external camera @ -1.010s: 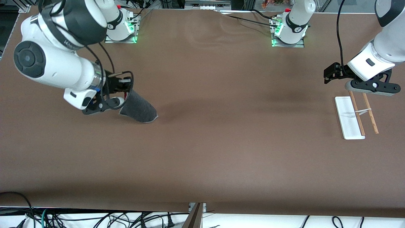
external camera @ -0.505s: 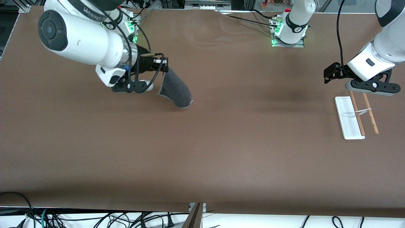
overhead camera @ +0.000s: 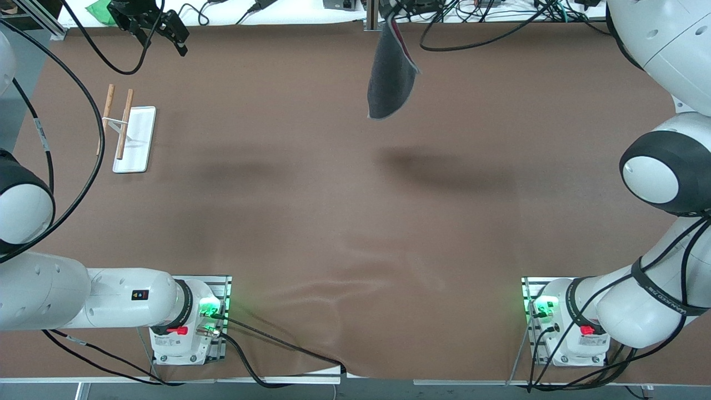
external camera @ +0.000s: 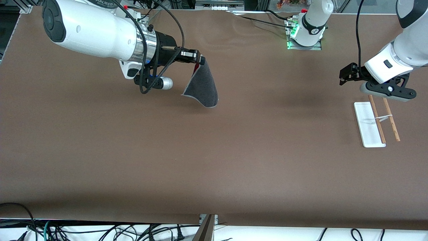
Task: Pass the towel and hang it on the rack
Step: 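Hold the towel up with the right gripper while the left gripper approaches, then grasp the hanging towel end with the left gripper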
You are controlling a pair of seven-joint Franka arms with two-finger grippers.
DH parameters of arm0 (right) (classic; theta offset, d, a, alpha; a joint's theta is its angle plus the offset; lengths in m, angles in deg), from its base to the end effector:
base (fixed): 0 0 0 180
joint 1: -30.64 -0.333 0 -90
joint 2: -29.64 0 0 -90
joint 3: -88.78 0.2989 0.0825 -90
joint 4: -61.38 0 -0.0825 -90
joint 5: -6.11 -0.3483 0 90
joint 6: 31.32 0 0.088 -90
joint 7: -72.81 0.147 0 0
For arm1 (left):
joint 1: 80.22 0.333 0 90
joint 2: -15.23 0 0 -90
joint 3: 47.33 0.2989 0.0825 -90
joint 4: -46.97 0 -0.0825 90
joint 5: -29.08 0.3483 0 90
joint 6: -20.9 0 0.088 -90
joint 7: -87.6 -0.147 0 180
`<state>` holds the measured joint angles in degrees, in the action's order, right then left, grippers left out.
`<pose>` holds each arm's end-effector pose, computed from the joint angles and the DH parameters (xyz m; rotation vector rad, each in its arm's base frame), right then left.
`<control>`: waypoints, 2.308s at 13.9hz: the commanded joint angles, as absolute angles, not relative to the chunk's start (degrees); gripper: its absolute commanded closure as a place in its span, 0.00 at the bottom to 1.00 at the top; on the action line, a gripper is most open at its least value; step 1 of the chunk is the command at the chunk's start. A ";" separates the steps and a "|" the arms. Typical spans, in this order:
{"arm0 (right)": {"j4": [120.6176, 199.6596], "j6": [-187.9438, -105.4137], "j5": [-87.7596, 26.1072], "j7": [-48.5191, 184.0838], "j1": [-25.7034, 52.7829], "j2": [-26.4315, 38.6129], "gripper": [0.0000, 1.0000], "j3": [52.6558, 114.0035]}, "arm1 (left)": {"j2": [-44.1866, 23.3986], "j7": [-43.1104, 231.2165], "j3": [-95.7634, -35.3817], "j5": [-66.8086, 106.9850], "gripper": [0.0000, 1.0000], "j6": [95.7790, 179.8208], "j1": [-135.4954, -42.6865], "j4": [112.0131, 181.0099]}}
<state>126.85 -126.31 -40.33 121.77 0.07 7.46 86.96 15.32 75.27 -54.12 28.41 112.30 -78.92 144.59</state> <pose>0.5087 0.3989 0.5828 -2.3533 0.4395 0.5163 0.5074 -0.0505 0.5126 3.0819 -0.4817 -0.1657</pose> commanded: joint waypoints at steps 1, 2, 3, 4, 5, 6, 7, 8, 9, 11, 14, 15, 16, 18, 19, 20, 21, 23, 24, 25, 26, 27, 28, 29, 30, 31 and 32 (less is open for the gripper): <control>124.84 -130.71 -42.93 126.94 -1.87 6.26 1.00 86.67 | 14.70 67.84 -55.06 26.45 0.00 110.29 -79.34 142.00; 124.84 -132.21 -42.94 128.26 -2.58 6.00 1.00 86.67 | 14.53 67.39 -55.42 22.96 0.00 108.89 -79.16 141.81; 124.84 -133.61 -42.94 129.49 -3.28 5.83 1.00 86.67 | 13.57 66.26 -55.33 18.14 0.00 107.92 -78.73 141.98; 124.84 -135.28 -43.02 130.81 -3.90 5.56 1.00 86.67 | 12.95 65.98 -55.33 15.48 0.00 107.48 -78.64 142.16; 124.84 -136.78 -43.72 132.21 -4.42 5.39 1.00 86.67 | 11.90 65.55 -55.42 13.80 0.00 107.47 -78.72 142.16; 124.84 -137.83 -45.55 133.10 -4.52 5.21 1.00 86.67 | 11.02 64.41 -55.42 11.26 0.00 107.56 -78.98 141.90; 124.84 -138.19 -46.62 133.37 -4.61 5.21 1.00 86.67 | 10.14 62.75 -55.42 7.41 0.00 107.91 -79.07 141.98; 124.84 -138.46 -46.97 133.98 -4.52 5.21 1.00 86.67 | 8.91 60.29 -55.42 4.41 0.00 108.00 -79.07 141.90; 124.84 -138.46 -46.98 135.03 -4.61 5.21 1.00 86.67 | 7.59 57.05 -55.42 1.34 0.00 108.00 -79.07 141.98; 124.84 -138.46 -46.98 135.57 -4.61 5.21 1.00 86.67 | 5.48 52.73 -55.59 -4.82 0.00 107.83 -79.25 143.47; 124.84 -138.46 -46.98 135.57 -4.61 5.21 1.00 86.58 | 2.67 44.74 -57.00 -11.06 0.00 108.87 -79.34 144.01; 124.84 -138.46 -46.98 135.57 -4.61 5.21 1.00 86.58 | 1.70 41.58 -57.09 -13.09 0.00 110.18 -79.34 144.09; 124.84 -138.46 -46.98 135.57 -4.61 5.12 1.00 86.58 | 0.47 37.81 -57.44 -14.24 0.00 111.33 -79.77 144.09; 124.84 -138.46 -46.98 135.66 -4.61 5.21 1.00 86.58 | -2.34 30.16 -58.41 -17.40 0.00 114.66 -80.83 144.18; 124.84 -138.46 -46.98 135.66 -4.61 5.21 1.00 86.58 | -4.09 26.99 -58.50 -18.89 0.00 116.07 -81.79 144.01; 124.84 -138.55 -46.98 135.66 -4.61 5.21 1.00 86.58 | -5.50 23.30 -58.50 -20.56 0.00 117.83 -82.41 143.83; 124.84 -138.46 -46.98 135.74 -4.61 5.21 1.00 86.58 | -6.47 20.31 -58.50 -22.32 0.00 119.50 -83.02 143.83; 124.84 -138.46 -46.98 135.74 -4.61 5.21 1.00 86.58 | -8.06 14.85 -58.50 -24.79 0.00 121.96 -84.69 144.00; 124.84 -138.46 -46.98 135.74 -4.61 5.21 1.00 86.58 | -8.59 13.26 -58.50 -26.01 0.00 123.02 -85.57 144.27; 124.84 -138.46 -46.98 135.74 -4.61 5.21 1.00 86.58 | -8.85 12.64 -58.50 -27.68 0.00 123.64 -86.01 144.97; 124.84 -138.46 -46.98 135.74 -4.61 5.21 1.00 86.58 | -9.46 10.98 -58.58 -28.74 0.00 124.43 -86.02 145.15; 124.84 -138.46 -46.98 135.74 -4.61 5.21 1.00 86.58 | -10.08 9.05 -58.76 -29.88 0.00 124.52 -86.10 145.15; 124.84 -138.46 -46.98 135.74 -4.61 5.21 1.00 86.58 | -10.78 7.03 -58.76 -31.37 0.00 124.52 -86.11 145.24; 124.92 -138.46 -46.98 135.74 -4.61 5.21 1.00 86.58 | -11.66 4.92 -58.76 -32.43 0.00 124.52 -86.45 145.32; 124.93 -138.46 -46.98 135.74 -4.52 5.21 1.00 86.58 | -12.62 3.24 -58.76 -34.10 0.00 124.61 -86.72 145.41; 124.93 -138.46 -46.98 135.66 -4.52 5.21 1.00 86.49 | -13.07 1.31 -58.76 -36.38 0.00 125.22 -87.16 146.11; 124.93 -138.46 -46.98 135.66 -4.52 5.21 1.00 86.49 | -13.07 -0.62 -58.76 -38.75 0.00 126.44 -88.12 147.25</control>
